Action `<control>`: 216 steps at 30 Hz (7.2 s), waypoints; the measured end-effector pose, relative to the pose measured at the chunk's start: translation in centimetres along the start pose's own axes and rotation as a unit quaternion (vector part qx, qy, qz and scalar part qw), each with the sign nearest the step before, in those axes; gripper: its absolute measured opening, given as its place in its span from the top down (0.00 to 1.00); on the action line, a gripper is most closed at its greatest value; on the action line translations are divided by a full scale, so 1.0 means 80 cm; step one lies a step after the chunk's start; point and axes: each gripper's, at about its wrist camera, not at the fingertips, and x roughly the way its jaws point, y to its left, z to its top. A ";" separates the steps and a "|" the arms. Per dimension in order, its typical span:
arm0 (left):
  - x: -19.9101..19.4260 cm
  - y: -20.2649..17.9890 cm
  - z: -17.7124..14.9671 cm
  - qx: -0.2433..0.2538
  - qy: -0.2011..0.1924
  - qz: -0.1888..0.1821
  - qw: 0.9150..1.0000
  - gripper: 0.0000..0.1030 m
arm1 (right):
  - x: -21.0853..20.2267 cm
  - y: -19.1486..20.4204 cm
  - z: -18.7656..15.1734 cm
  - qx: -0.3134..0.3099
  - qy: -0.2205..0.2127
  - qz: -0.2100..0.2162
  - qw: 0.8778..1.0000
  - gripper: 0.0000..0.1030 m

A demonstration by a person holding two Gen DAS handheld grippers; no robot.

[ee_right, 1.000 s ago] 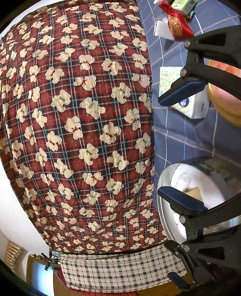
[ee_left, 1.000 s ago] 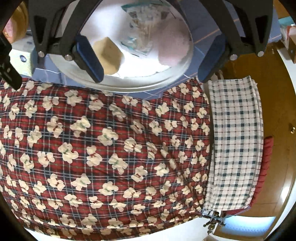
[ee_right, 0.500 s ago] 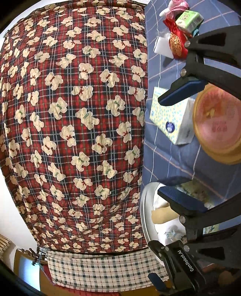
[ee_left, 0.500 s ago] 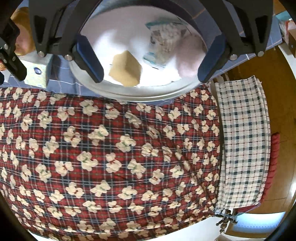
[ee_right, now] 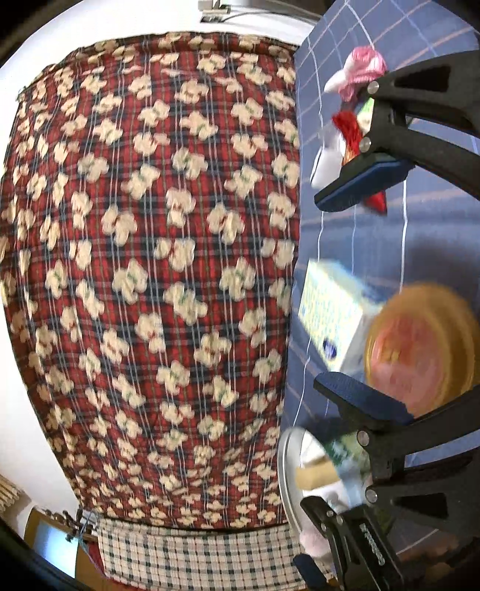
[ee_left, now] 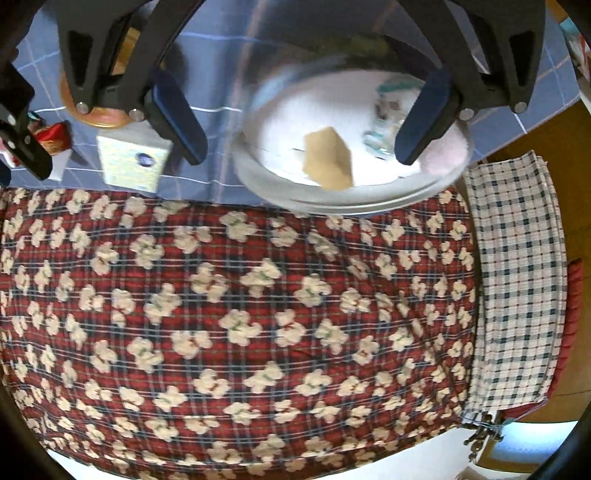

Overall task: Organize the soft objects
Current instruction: 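Withdraw both grippers from the tin back toward the remaining items, then grasp the pink-trimmed white towel roll with the right gripper while the left grasps the green tissue pack, then carry the towel roll and green tissue pack over the round tin with both grippers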

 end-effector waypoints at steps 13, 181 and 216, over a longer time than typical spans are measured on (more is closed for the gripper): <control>-0.049 -0.113 -0.015 0.044 0.007 -0.099 0.994 0.00 | -0.012 -0.135 -0.006 0.024 0.018 -0.096 0.995 0.12; 0.032 0.007 0.001 0.012 0.092 -0.120 0.988 0.52 | -0.001 0.112 0.010 -0.026 0.009 0.107 0.994 0.65; 0.123 0.122 0.008 -0.010 0.129 0.033 0.991 0.52 | 0.096 0.246 0.011 -0.047 0.051 0.132 0.989 0.65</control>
